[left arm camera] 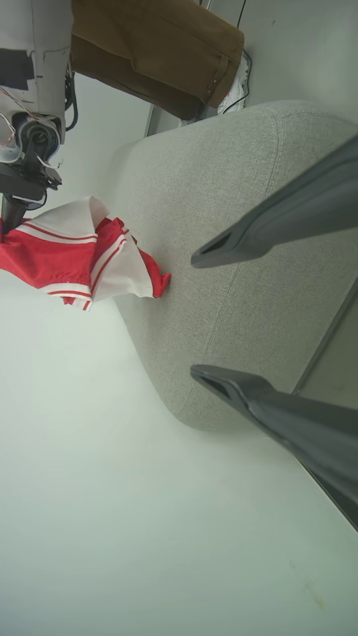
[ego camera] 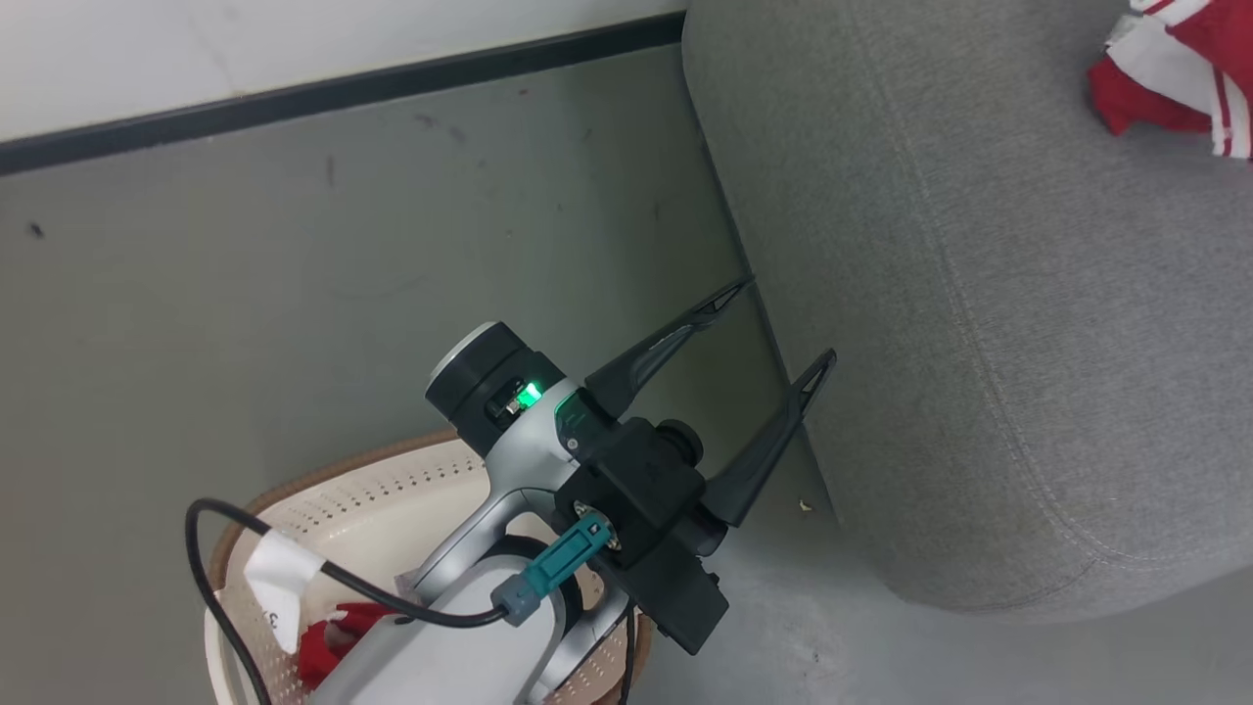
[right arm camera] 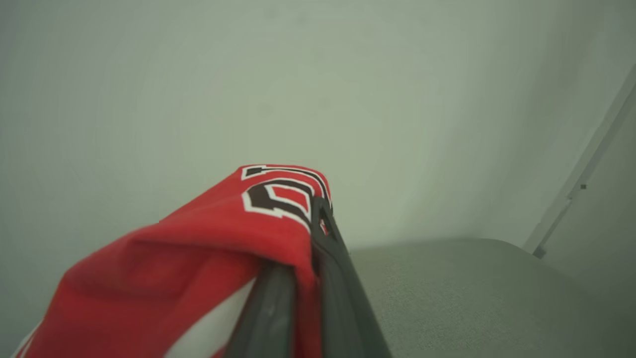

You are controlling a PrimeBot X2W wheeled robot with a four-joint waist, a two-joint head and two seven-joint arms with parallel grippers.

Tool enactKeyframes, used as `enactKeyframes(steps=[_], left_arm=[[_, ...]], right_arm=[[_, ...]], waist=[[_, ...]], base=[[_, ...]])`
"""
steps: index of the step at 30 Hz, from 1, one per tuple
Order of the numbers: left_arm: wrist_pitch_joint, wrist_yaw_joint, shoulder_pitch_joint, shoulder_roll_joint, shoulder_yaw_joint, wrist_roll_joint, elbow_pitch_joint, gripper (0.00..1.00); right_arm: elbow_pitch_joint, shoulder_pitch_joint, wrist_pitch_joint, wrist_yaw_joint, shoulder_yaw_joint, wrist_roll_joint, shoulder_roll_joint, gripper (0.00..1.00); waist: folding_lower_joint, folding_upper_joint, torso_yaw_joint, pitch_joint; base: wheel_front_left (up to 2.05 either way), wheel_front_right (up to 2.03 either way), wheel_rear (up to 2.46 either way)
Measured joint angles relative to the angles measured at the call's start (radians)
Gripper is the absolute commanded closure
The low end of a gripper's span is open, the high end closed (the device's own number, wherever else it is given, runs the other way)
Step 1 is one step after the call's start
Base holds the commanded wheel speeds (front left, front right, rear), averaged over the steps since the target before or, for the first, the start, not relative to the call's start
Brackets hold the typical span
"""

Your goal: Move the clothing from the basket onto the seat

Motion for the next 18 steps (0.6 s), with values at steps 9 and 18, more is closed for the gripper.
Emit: enactKeyframes(steps=[9,18], left_arm=[[0.001,-0.007,-0.028,0.007,-0.008,0.006,0.015,0.0],[-0.001,-0.008,-0.042,0.01,-0.016,0.007,0.032,0.0]], right_arm=[[0.14,0.014,0.0,0.0,0.031,-0.003,0.106,1.0],[0.219,0.026,0.0,0.008,0.049,-0.01,0.151,1.0]], waist=[[0.0,0.0,0.03,0.08],[-0.0002,-0.0001,0.034,0.094]], base=[[0.0,0.0,0.0],[0.0,0.0,0.0]])
